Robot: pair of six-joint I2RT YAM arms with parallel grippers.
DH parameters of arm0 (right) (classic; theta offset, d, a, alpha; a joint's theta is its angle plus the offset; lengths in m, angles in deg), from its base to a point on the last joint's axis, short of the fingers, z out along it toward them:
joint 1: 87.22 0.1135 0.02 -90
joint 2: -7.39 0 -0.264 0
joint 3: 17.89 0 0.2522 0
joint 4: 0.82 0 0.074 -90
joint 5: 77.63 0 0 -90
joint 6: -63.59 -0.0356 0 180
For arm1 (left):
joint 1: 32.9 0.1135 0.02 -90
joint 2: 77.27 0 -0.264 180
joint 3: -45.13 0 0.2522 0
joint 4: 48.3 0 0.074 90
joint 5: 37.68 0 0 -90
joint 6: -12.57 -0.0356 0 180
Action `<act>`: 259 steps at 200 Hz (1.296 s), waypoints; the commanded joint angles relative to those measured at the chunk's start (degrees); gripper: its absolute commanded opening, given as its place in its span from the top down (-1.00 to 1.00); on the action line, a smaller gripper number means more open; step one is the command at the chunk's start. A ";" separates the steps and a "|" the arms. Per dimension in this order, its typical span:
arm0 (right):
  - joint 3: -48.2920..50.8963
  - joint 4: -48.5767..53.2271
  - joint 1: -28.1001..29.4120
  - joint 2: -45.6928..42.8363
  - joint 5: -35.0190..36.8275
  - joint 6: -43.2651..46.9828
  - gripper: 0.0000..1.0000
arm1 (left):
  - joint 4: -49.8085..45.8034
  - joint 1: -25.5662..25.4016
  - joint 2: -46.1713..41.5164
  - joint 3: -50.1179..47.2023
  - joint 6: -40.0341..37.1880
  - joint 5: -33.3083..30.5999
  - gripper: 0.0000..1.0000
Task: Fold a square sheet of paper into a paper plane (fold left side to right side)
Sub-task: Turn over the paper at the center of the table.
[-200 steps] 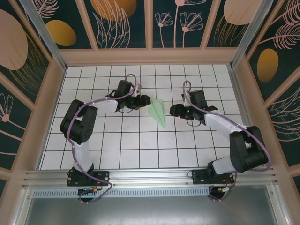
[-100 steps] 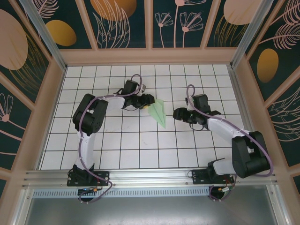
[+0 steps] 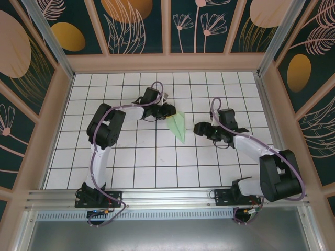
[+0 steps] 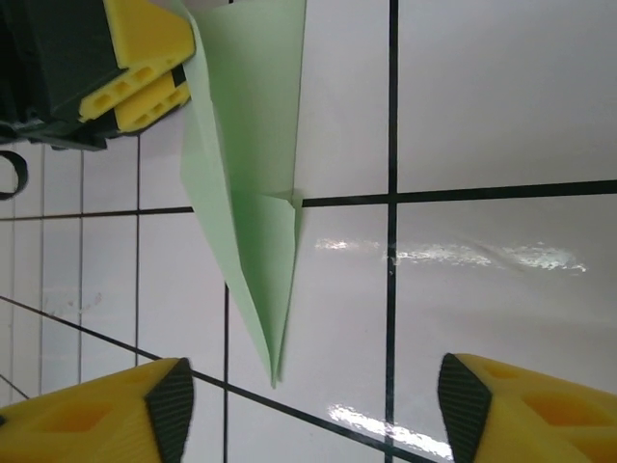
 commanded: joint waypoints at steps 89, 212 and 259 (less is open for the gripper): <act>8.22 -27.48 -6.49 -4.35 -20.50 -12.04 -0.97 | -0.67 -0.39 -13.84 1.02 -1.80 0.55 0.96; -0.19 -53.81 -0.07 1.76 -36.20 -23.10 -0.97 | 5.33 -0.37 -29.12 1.70 6.84 8.24 0.91; -4.05 -51.38 1.22 4.99 -34.70 -23.64 -0.84 | 11.93 -0.40 -31.42 -1.35 10.66 11.51 0.90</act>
